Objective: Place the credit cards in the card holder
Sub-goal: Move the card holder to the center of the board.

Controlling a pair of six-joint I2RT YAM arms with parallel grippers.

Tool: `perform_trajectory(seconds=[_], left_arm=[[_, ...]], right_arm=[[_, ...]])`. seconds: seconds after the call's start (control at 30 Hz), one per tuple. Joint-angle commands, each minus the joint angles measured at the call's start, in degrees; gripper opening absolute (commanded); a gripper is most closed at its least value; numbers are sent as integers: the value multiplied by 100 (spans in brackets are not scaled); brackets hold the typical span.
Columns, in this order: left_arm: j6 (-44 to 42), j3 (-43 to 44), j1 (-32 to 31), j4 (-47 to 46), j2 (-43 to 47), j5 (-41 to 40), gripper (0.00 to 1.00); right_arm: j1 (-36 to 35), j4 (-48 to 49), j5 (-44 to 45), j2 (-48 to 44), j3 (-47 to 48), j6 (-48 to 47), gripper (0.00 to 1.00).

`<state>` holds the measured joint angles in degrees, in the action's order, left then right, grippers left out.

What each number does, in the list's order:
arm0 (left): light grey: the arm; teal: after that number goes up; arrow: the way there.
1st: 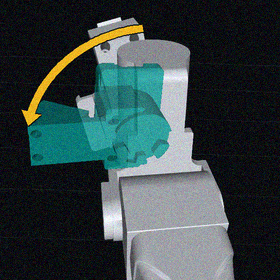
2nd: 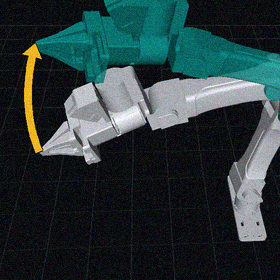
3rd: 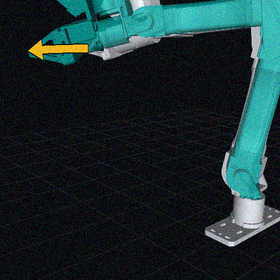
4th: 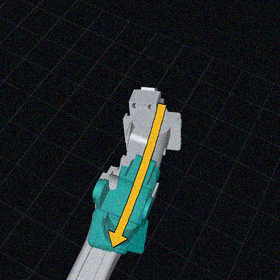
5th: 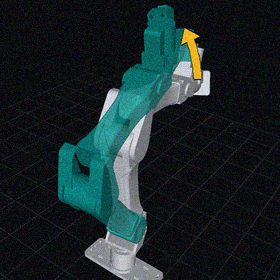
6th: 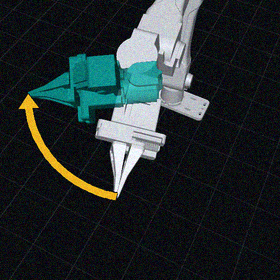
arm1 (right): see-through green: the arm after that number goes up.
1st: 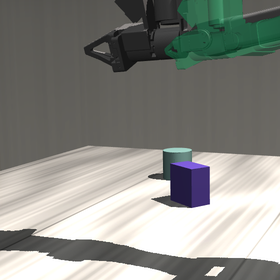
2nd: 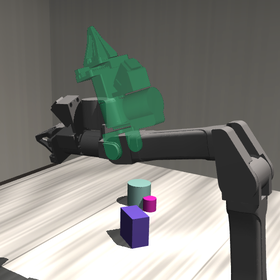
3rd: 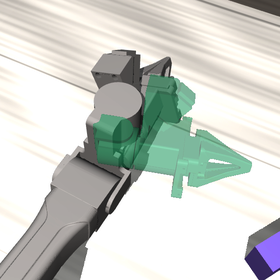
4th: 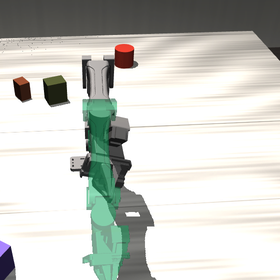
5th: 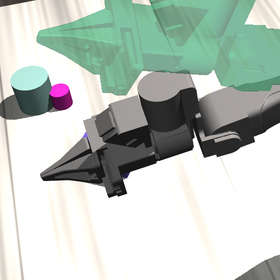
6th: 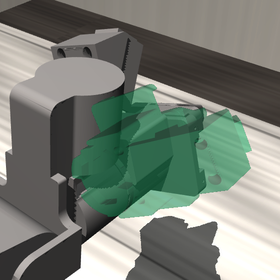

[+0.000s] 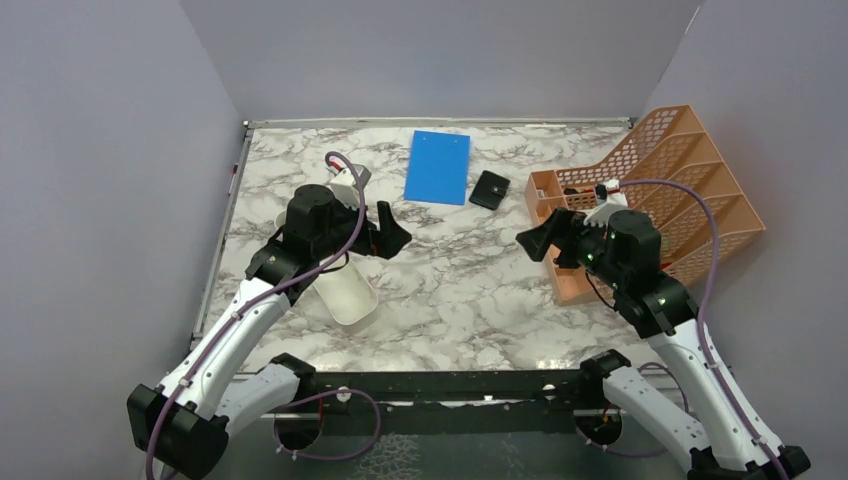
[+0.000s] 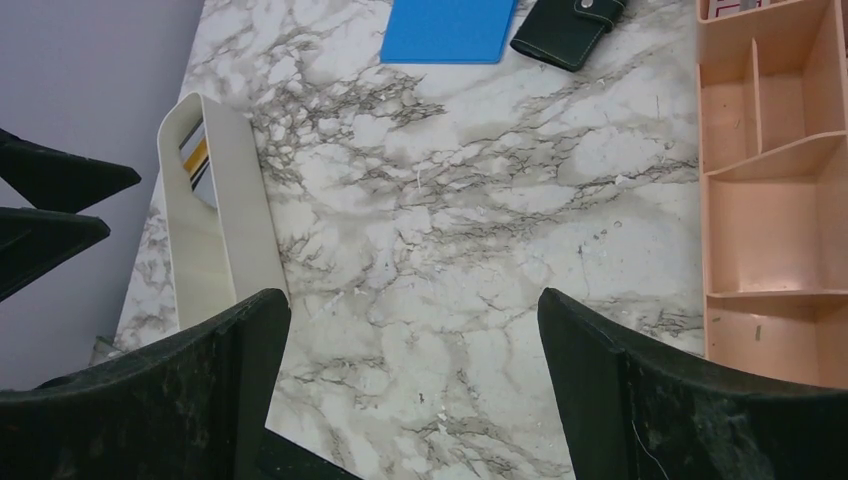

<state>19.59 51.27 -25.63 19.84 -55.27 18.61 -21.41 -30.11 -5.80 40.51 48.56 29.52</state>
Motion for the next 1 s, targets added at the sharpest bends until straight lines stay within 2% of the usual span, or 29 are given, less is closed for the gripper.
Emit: perform_trajectory(seconds=[0.0, 0.37, 0.57, 0.67, 0.8, 0.97], left_arm=[[-83, 9, -4, 29, 25, 35, 99], [10, -320, -4, -132, 298, -17, 99], [96, -589, -4, -188, 515, -114, 99], [81, -695, -3, -144, 578, -5, 99], [-24, -715, -8, 8, 637, 78, 99], [-107, -777, -4, 86, 969, -172, 99]], right_arm=[[-21, 164, 97, -2, -86, -78, 100], [-21, 252, -126, 96, -286, 30, 100], [-21, 501, -300, 601, -161, 204, 98], [-21, 791, -309, 997, -123, 283, 91], [-21, 1299, 88, 1729, -94, 330, 70], [-21, 1848, 661, 2934, 246, 279, 55]])
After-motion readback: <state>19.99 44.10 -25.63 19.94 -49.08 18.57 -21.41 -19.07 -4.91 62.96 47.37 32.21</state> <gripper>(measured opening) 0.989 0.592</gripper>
